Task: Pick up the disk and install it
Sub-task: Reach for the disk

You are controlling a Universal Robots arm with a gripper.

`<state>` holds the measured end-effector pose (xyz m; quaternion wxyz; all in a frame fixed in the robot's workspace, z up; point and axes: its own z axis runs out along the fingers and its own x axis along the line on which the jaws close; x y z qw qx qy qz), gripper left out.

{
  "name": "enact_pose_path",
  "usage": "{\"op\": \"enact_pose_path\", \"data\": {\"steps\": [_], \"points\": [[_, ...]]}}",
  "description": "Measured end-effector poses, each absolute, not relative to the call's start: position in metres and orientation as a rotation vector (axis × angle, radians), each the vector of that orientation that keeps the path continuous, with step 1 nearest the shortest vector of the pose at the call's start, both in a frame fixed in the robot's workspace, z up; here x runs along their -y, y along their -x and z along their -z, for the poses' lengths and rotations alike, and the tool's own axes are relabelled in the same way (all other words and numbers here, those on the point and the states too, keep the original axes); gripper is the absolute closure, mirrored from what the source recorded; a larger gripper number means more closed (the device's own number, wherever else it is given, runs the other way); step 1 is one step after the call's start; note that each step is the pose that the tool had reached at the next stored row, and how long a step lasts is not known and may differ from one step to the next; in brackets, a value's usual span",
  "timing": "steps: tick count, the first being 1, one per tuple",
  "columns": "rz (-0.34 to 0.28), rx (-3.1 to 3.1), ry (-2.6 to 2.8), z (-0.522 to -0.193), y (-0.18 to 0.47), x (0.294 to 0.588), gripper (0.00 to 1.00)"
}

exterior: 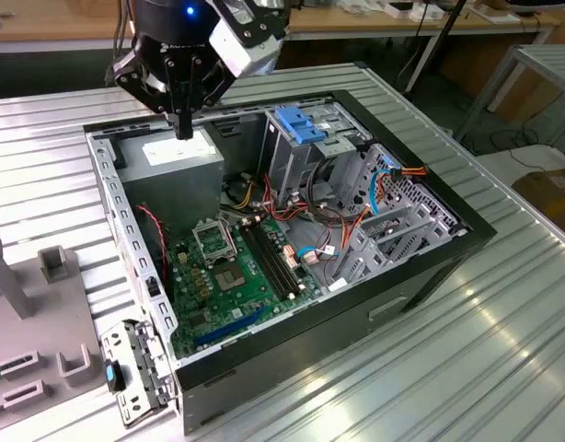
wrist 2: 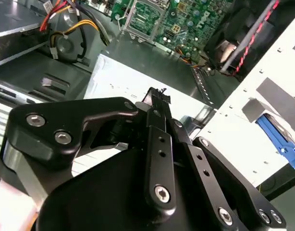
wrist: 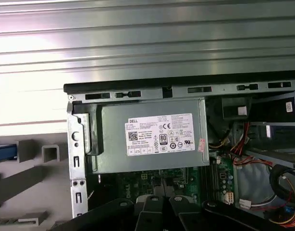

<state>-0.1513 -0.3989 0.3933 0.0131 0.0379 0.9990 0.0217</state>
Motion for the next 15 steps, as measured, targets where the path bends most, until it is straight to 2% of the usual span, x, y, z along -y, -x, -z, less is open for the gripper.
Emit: {"op": "enact_pose_path", "data": {"steps": [15], "points": [[-0.069, -3.112, -0.118, -0.393, 0.244, 0.399, 0.89]]}}
